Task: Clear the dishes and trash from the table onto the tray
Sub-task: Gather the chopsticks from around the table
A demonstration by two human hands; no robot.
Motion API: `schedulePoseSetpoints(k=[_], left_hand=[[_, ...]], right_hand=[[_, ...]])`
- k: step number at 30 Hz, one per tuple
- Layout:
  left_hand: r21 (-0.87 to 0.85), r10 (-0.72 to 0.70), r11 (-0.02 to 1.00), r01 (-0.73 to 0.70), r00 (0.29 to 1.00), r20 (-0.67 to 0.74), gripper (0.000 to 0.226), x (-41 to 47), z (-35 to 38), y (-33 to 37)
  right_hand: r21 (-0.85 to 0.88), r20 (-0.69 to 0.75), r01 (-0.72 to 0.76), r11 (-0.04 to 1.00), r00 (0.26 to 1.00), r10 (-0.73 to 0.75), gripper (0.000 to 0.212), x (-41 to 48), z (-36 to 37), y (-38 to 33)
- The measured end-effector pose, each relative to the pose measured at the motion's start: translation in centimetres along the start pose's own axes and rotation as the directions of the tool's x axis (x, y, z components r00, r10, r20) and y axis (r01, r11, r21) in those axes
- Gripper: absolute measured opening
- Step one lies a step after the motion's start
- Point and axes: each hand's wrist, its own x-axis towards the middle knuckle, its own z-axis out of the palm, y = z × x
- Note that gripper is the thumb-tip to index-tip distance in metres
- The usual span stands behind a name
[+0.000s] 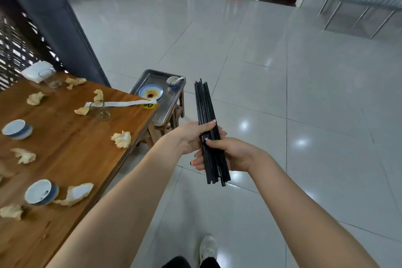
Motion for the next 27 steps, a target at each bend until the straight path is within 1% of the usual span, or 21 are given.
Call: schedulePoseSetpoints(k=[3,6,9,13,15,21,27], left_hand=[[-0.017,0.011,1.000,-0.011,0.999,-0.039,0.019,2.3,0.5,1.5],[-0.007,0.013,1.000,-0.013,0.998,-0.056,0.017,4.3,0.2,3.0],[-0.010,0.004,1.000,-0.005,0.996,-0.084,0.018,6.4,-0.4,4.8],[-0.017,-0.003,1.000,0.001,0.996,-0.086,0.018,10.0,-1.7,7.7],[-0.011,-0.007,1.000,0.006,0.997,-0.078,0.019,12.1,-2.8,9.6],[0.031,0.005,1.000,-0.002,0.996,-0.085,0.023,17.8,-6.8,15.7],[-0.024,0.016,1.000,-0.019,0.994,-0.111,0.020,22.4,-10.1,20.4]], right_hand=[[-0.019,0.022,-0.013,1.000,1.000,0.013,0.037,1.0,-2.3,-2.3],[0.018,0.042,-0.002,1.000,0.999,0.001,0.037,2.3,-3.5,-4.1],[0.016,0.032,-0.006,1.000,0.999,0.005,0.036,4.1,-4.9,-6.3],[0.006,0.031,-0.001,1.000,1.000,0.001,0.035,7.2,-6.6,-9.8],[0.013,0.032,0.014,1.000,0.999,-0.015,0.033,9.2,-7.5,-11.9],[-0.021,0.028,-0.026,0.999,0.999,0.026,0.032,15.6,-9.3,-18.9],[-0.031,0.050,-0.024,0.999,0.998,0.025,0.030,20.7,-10.5,-24.3]])
